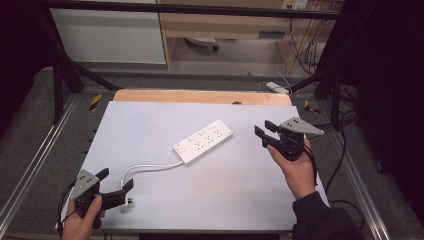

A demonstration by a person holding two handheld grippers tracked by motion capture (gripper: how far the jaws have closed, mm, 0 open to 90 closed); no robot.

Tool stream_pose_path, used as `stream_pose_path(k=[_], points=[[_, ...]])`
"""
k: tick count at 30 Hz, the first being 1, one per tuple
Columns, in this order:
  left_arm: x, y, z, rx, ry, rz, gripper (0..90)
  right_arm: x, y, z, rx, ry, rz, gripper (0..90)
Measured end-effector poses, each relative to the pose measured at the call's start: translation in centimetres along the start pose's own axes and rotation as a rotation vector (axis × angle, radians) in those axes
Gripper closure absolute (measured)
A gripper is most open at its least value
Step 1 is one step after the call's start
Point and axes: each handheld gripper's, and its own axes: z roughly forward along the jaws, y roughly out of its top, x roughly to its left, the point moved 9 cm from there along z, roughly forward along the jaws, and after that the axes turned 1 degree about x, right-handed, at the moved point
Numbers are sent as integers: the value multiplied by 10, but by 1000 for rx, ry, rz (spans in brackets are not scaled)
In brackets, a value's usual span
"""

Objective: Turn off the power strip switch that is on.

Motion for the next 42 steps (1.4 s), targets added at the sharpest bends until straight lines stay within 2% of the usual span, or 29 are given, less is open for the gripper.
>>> stream_pose_path(k=[8, 15, 27, 42], points=[[0, -1, 1, 8, -3, 7, 57, 0, 9, 14, -6, 12, -37, 752], [1, -1, 1, 6, 0, -1, 56, -4, 14, 30, 1, 15, -48, 900], [1, -2, 1, 11, -3, -4, 57, -11, 23, 56, 7, 15, -52, 900], [-1, -4, 2, 22, -16, -2, 58, -2, 29, 94, 18, 35, -58, 900]])
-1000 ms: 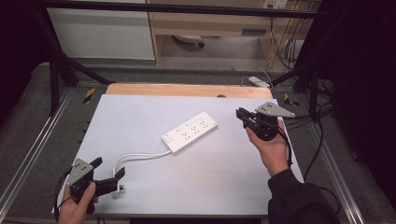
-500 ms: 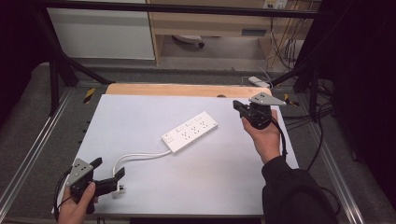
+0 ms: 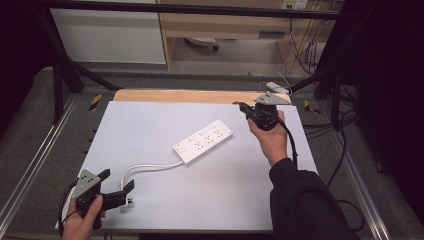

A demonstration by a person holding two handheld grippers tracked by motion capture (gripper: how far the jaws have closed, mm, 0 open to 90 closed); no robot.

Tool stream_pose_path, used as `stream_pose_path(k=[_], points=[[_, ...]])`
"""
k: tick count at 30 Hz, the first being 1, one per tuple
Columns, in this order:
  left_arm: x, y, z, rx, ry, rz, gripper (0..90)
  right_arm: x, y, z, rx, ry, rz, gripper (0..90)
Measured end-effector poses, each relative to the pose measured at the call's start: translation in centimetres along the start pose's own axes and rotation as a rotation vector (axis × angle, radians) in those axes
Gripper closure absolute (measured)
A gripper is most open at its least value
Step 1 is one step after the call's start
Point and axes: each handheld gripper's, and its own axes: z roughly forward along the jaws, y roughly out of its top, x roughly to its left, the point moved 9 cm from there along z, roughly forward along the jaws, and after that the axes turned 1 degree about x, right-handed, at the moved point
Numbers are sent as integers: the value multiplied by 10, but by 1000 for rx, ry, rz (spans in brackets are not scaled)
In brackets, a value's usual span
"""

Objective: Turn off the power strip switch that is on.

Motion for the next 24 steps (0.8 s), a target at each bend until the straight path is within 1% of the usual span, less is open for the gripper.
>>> stream_pose_path(k=[3, 7, 11, 24], points=[[0, 0, 0, 2, 1, 7, 59, 2, 2, 4, -3, 4, 4, 900], [0, 0, 0, 0, 4, 1, 61, 3, 3, 11, -5, 8, 18, 900], [0, 0, 0, 1, 1, 2, 61, 1, 2, 17, -2, 5, 29, 900], [1, 1, 0, -2, 0, 1, 57, -2, 1, 37, 17, -15, 36, 900]])
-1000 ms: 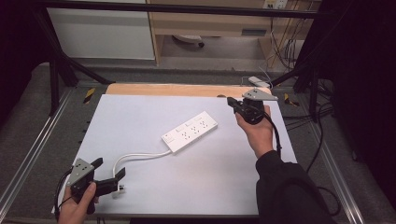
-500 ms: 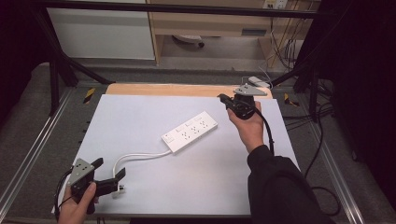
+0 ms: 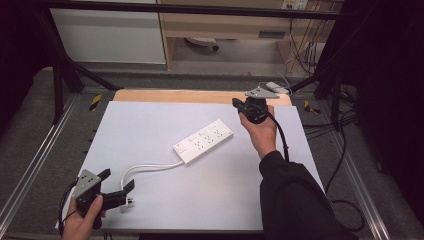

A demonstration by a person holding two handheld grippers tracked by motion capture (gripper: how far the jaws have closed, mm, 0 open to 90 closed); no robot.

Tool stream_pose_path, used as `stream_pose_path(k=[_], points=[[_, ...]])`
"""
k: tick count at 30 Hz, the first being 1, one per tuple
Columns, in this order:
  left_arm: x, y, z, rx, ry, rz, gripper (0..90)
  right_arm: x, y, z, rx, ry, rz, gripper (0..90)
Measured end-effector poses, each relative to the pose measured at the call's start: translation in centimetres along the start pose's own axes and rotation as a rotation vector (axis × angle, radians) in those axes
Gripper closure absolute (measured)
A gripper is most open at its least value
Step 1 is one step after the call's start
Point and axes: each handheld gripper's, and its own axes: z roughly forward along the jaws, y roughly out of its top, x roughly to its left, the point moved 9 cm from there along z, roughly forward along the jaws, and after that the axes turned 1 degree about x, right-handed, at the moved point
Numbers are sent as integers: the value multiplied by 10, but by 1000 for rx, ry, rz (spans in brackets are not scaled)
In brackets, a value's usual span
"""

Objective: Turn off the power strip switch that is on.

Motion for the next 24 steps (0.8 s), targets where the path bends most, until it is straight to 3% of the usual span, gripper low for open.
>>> stream_pose_path(k=[14, 24], points=[[7, 4, 5, -10, 9, -2, 59, -3, -11, 14, 36, -15, 0, 900], [4, 5, 13, -4, -23, 24, 59, -4, -18, 20, 59, -16, 6, 900]])
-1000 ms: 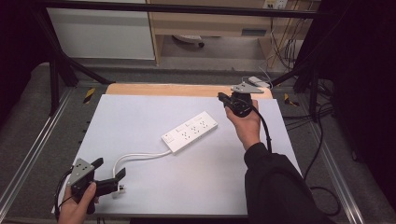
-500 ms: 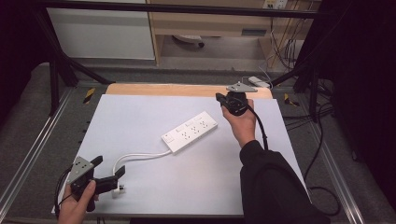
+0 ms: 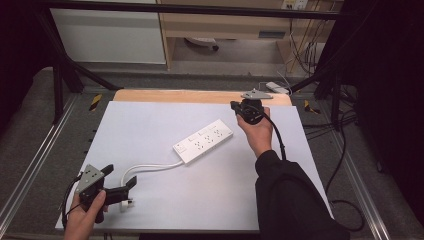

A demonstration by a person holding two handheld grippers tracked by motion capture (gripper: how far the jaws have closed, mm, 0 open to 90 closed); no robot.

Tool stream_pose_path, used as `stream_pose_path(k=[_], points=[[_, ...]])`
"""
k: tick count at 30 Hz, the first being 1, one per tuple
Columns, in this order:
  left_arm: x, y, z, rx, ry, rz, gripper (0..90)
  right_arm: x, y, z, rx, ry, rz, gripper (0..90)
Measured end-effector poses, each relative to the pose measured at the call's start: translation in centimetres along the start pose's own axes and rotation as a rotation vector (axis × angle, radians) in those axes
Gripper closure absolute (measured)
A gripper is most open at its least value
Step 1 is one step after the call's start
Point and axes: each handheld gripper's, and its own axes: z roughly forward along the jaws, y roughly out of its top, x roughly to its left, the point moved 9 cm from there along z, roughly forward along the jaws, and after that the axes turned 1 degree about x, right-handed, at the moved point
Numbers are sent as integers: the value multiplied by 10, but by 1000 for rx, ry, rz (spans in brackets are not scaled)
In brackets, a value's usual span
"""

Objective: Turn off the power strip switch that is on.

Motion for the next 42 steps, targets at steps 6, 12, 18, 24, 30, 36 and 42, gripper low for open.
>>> stream_pose_path(k=[6, 12, 18, 24, 30, 36, 42], points=[[2, -1, 6, 12, -1, 13, 58, 3, -7, 9, 20, 5, 3, 900], [1, 0, 7, 12, -9, 17, 59, 9, -11, 16, 31, 12, -1, 900], [1, -1, 6, 14, -7, 13, 58, 14, -15, 24, 41, 18, 4, 900], [1, -2, 6, 15, -6, 11, 59, 14, -21, 30, 59, 14, -6, 900], [-1, -3, 7, 23, -12, 18, 58, 13, -26, 34, 72, 10, -4, 900], [-5, -5, 9, 39, -22, 34, 58, 13, -28, 37, 82, 10, -6, 900], [-6, -5, 8, 44, -26, 37, 58, 15, -36, 44, 98, 16, 12, 900]])
